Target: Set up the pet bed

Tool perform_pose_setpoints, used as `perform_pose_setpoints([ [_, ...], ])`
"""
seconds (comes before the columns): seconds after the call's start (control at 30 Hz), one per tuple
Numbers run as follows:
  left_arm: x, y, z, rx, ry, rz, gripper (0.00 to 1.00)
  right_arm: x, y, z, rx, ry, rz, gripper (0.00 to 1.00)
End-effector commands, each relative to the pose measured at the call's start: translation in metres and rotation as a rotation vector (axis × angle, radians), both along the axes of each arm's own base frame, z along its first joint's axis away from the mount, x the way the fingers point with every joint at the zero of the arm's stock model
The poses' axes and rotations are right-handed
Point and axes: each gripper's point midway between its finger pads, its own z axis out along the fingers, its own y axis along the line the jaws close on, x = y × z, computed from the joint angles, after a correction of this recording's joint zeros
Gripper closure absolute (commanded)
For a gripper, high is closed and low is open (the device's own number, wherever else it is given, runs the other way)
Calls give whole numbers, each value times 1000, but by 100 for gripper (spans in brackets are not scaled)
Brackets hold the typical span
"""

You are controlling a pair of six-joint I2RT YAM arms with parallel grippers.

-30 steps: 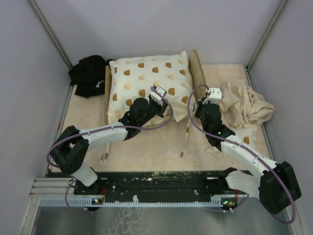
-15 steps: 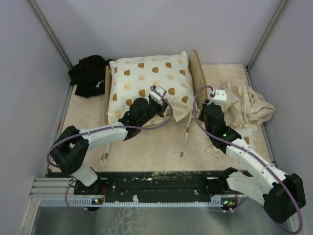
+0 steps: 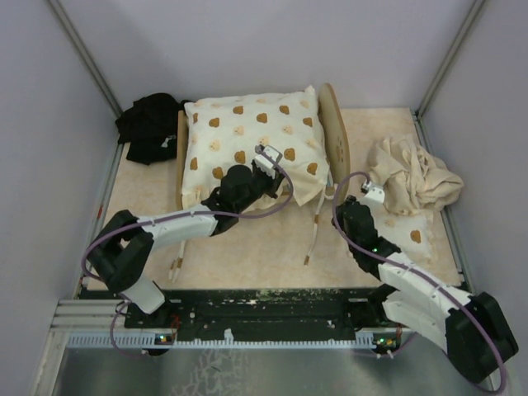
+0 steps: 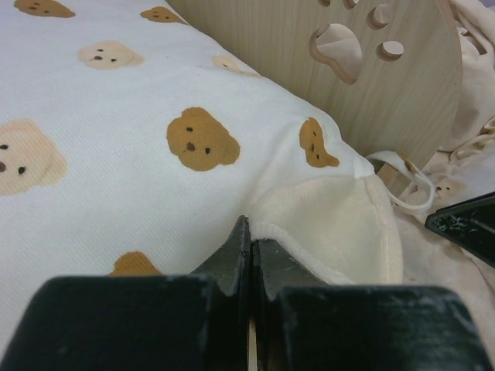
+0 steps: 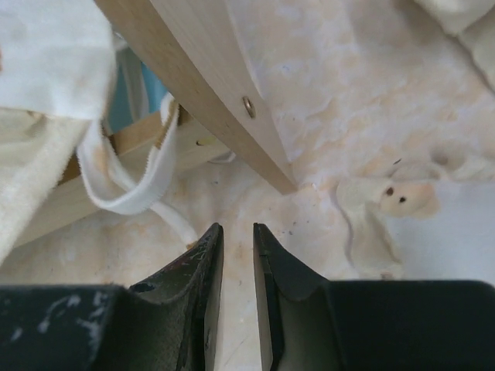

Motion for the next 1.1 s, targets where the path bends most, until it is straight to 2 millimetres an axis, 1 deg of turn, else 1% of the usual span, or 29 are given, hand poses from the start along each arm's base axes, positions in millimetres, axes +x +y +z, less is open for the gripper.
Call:
perform_pose_setpoints([
  [0.0,7,-7,22,-61,-34,7,100,22,22,19,293,-120,-64,76],
  [0.1,8,-6,23,-63,-34,15,100,31,26,13,357,-134,-97,76],
  [0.23,8,-6,23,-74,-30,16,100,43,35,-1,426,-124,-118,74],
  [0.27,8,-6,23,-76,-28,16,100,45,37,-7,429,-114,-125,74],
  [0.37,8,-8,25,-80,-29,12,100,56,37,-13,448,-112,-137,74],
  [0.43,10,-9,24,-79,-28,15,100,63,32,-15,460,-123,-152,74],
  [0.57,14,-10,21,-75,-29,26,100,73,17,-15,488,-150,-194,74],
  [0.7,17,-11,17,-75,-28,33,100,78,7,-21,509,-157,-221,73],
  [1.07,26,-15,12,-89,-8,38,100,91,12,-37,654,-147,-255,68],
])
